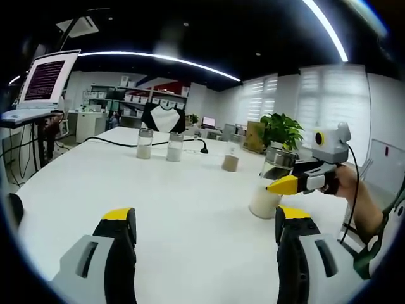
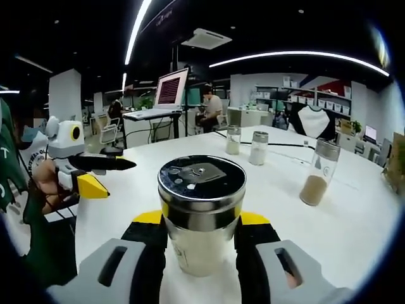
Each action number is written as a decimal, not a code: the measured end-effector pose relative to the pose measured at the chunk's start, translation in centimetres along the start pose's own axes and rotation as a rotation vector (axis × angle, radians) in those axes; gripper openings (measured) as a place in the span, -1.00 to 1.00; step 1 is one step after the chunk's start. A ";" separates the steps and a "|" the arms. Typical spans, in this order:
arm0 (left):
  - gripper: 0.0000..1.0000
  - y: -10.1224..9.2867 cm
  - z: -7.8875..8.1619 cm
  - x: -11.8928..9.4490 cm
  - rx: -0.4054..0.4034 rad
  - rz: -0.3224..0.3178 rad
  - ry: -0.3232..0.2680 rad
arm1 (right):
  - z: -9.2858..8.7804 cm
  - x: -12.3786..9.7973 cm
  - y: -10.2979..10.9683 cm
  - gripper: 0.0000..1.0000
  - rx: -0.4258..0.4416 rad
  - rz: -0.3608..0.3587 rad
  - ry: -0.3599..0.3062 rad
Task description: Rotate the seasoning bottle until the label or dispensing opening points toward the visible target arrow and the bottle remains upright within the marked orientation range
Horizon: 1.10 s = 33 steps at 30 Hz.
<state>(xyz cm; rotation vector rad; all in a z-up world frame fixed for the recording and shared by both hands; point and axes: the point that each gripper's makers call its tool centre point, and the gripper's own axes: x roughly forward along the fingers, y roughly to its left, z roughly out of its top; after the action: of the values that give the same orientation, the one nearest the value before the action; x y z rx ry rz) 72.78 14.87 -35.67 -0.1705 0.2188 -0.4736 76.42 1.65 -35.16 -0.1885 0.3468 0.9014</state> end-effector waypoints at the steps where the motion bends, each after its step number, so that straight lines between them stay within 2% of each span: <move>1: 0.92 0.0 0.0 0.0 0.000 -0.001 0.000 | 0.0 0.0 0.0 -0.19 0.001 -0.009 0.000; 8: 0.92 0.1 0.1 -0.1 -0.002 -0.001 -0.006 | 0.0 0.0 0.0 -0.19 0.002 -0.038 0.000; 21: 0.92 0.2 0.2 -0.1 0.019 0.013 -0.003 | 0.0 0.0 0.0 -0.18 -0.008 -0.038 0.014; 26: 0.92 0.2 0.2 -0.1 0.010 0.010 -0.005 | -0.1 -0.1 0.0 -0.17 0.009 -0.033 0.008; 29: 0.92 0.2 0.2 -0.1 0.006 0.006 -0.006 | -0.4 -0.4 -0.4 -0.06 0.016 -0.054 0.018; 33: 0.92 0.2 0.1 -0.1 0.005 0.007 -0.001 | -0.4 -1.0 -0.2 -0.09 0.034 -0.046 0.004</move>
<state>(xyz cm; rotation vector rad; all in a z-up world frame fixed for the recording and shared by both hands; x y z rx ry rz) 72.85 15.07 -35.59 -0.1647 0.2171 -0.4670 75.95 0.66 -35.15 -0.1659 0.3596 0.8495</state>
